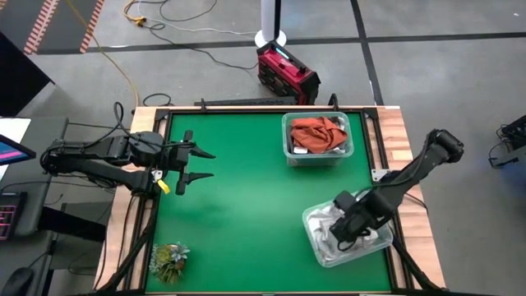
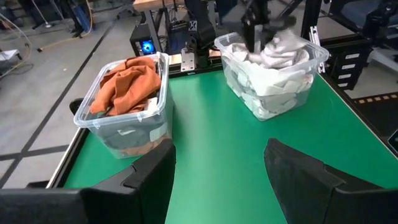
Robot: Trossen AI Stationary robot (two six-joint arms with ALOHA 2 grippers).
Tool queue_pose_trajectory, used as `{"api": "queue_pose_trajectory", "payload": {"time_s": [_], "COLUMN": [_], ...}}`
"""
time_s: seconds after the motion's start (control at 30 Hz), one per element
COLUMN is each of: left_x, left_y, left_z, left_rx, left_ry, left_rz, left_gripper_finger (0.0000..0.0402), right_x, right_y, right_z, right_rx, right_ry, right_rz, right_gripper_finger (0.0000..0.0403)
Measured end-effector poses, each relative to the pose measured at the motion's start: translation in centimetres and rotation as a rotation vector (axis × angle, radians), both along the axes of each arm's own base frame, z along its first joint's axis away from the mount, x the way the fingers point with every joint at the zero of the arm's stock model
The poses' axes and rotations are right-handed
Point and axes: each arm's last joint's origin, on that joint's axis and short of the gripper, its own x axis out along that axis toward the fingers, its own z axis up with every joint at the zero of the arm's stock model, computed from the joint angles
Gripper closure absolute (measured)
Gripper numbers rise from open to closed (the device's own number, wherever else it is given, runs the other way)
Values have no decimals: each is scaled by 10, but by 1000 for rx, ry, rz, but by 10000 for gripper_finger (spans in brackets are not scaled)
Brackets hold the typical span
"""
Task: Sort towels by color in basket
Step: Put the light gray towel into the bottom transparent bin
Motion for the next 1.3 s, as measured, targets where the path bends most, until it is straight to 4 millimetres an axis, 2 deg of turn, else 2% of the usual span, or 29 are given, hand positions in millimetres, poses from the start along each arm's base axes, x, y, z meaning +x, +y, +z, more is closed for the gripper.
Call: {"api": "queue_pose_trajectory", "payload": {"time_s": [0.1, 0.23, 0.37, 0.47, 0.6, 0.67, 0.87, 0.97, 1.03, 1.1, 1.17, 1.23, 1.3], "left_x": [0, 0, -1, -2, -2, -2, -1, -1, -1, -1, -1, -1, -1], "left_y": [0, 0, 0, 0, 0, 0, 0, 0, 0, 0, 0, 0, 0], "left_z": [0, -1, -4, -5, -6, -7, -5, -3, -3, -2, -2, -2, -2], "left_rx": [4, 3, -5, -9, -21, -24, -24, -13, -10, -12, -12, -11, -11], "left_ry": [1, 12, 44, 58, 69, 71, 48, 35, 29, 21, 21, 21, 21], "left_rz": [-1, -1, 3, 4, 8, 10, 9, 5, 4, 4, 4, 4, 4], "left_gripper_finger": [166, 166, 166, 166, 166, 166, 166, 166, 166, 166, 166, 166, 166], "right_x": [-7, -20, -23, -18, -8, -4, -6, 1, 7, 12, 14, 14, 13], "right_y": [-6, -16, -19, -12, 16, 28, 40, 37, 34, 30, 26, 24, 21], "right_z": [24, 53, 61, 56, 43, 33, -23, -51, -61, -62, -55, -43, -24], "right_rx": [49, 68, -40, -156, -319, -334, -280, -237, -208, -184, -159, -132, -93], "right_ry": [-40, -105, -231, -274, -415, -444, -298, -237, -205, -180, -187, -207, -246], "right_rz": [-18, -62, 10, 169, 382, 431, 324, 273, 250, 236, 228, 216, 177], "right_gripper_finger": [157, 150, 149, 149, 149, 149, 149, 152, 155, 159, 162, 163, 163]}}
